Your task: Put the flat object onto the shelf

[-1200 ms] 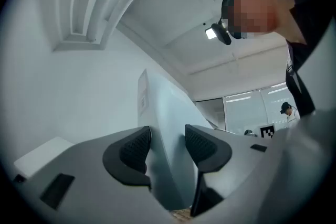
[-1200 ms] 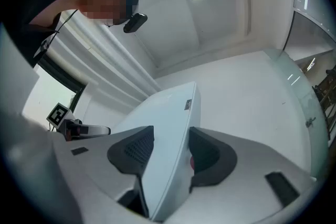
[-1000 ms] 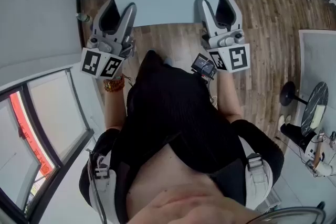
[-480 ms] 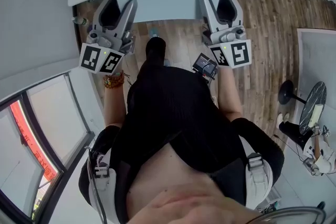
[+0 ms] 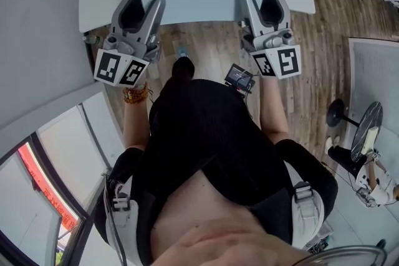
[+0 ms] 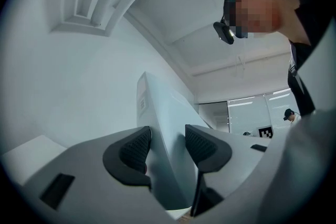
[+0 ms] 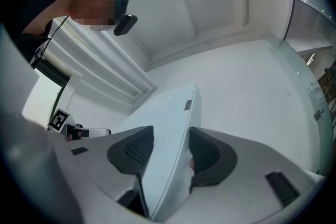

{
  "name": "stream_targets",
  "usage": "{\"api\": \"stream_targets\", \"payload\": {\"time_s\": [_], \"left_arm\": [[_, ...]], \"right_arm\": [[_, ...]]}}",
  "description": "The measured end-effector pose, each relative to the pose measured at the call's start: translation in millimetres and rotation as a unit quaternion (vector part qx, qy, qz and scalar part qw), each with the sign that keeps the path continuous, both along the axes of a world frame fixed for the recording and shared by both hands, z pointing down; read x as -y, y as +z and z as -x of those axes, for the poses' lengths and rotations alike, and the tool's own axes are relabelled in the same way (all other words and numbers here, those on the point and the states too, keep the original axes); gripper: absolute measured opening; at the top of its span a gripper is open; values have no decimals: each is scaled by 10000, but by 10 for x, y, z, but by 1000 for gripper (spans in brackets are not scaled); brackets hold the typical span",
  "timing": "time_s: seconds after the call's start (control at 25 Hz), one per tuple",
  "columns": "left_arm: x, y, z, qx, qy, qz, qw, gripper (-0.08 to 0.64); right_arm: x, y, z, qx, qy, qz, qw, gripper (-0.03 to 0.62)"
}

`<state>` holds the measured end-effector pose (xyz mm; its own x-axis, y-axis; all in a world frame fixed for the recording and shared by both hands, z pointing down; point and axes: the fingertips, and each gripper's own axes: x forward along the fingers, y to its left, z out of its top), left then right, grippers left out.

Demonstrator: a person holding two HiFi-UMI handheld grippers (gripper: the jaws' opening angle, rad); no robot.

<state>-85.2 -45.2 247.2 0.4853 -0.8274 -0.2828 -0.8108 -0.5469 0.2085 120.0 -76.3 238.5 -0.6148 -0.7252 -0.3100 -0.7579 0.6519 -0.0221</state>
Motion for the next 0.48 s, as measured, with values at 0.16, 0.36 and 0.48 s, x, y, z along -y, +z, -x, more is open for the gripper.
{"api": "stream_targets", "payload": {"time_s": [0.16,0.36,0.48], "left_arm": [[212,-61,190,-12,6,5,10000,218],[598,4,460,-9,93,8,10000,216],[896,125,514,31,108,121,9999,216]], "right_arm": [[209,-68,191,-33,-16,15,10000,211],[569,20,454,11,69,81,9999,210],[860,169,507,10,100,234,9997,210]]}}
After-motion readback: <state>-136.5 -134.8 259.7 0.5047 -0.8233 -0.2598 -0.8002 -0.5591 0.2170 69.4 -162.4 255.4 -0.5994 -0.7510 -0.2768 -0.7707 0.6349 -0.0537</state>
